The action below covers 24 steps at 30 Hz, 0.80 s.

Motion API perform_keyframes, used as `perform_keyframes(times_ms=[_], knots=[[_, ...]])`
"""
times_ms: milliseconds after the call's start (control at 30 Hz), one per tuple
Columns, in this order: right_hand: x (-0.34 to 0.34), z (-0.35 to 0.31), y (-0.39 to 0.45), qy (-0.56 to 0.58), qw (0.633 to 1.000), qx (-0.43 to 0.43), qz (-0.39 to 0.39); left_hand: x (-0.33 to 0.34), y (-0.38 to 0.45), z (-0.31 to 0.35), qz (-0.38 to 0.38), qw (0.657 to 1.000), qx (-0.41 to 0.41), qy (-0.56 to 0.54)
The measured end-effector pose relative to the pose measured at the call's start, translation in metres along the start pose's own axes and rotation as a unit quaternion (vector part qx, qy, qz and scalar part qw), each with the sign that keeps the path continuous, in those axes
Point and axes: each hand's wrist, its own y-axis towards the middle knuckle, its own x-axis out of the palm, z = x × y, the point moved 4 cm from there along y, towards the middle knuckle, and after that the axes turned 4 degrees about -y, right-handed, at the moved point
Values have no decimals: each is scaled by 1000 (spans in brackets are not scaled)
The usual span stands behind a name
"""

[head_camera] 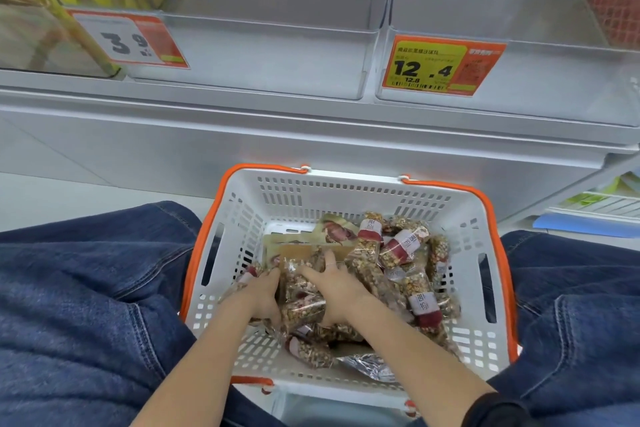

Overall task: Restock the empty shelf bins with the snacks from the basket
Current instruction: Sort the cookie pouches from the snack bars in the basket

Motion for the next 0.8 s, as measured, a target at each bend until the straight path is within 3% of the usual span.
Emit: perform_keyframes(times_ms=[200, 300, 400, 433, 500, 567, 633, 700, 800], knots=[[-62, 34, -52, 42, 989, -41, 136, 4, 4, 10, 40, 995, 15, 94], [-108, 63, -89, 50, 970, -3, 237, 12, 4, 17, 61, 993, 28, 95], [-118, 101, -114, -25, 955, 69, 289, 8, 5, 30, 117, 985, 75, 106], [-108, 112, -117, -61, 957, 100, 265, 6, 6, 35, 122, 982, 89, 113], [-68, 132, -113, -111, 972, 161, 132, 6, 8, 41, 116, 978, 101, 141], [-25, 144, -110, -100, 972, 212, -35, 9, 8, 42, 102, 974, 94, 178], [-8, 146, -108, -69, 961, 241, -114, 12, 7, 38, 95, 974, 80, 189], [-19, 137, -106, -57, 964, 241, -93, 11, 4, 32, 90, 975, 57, 194], [-54, 113, -96, -40, 979, 186, 68, 10, 5, 29, 91, 967, 33, 236]])
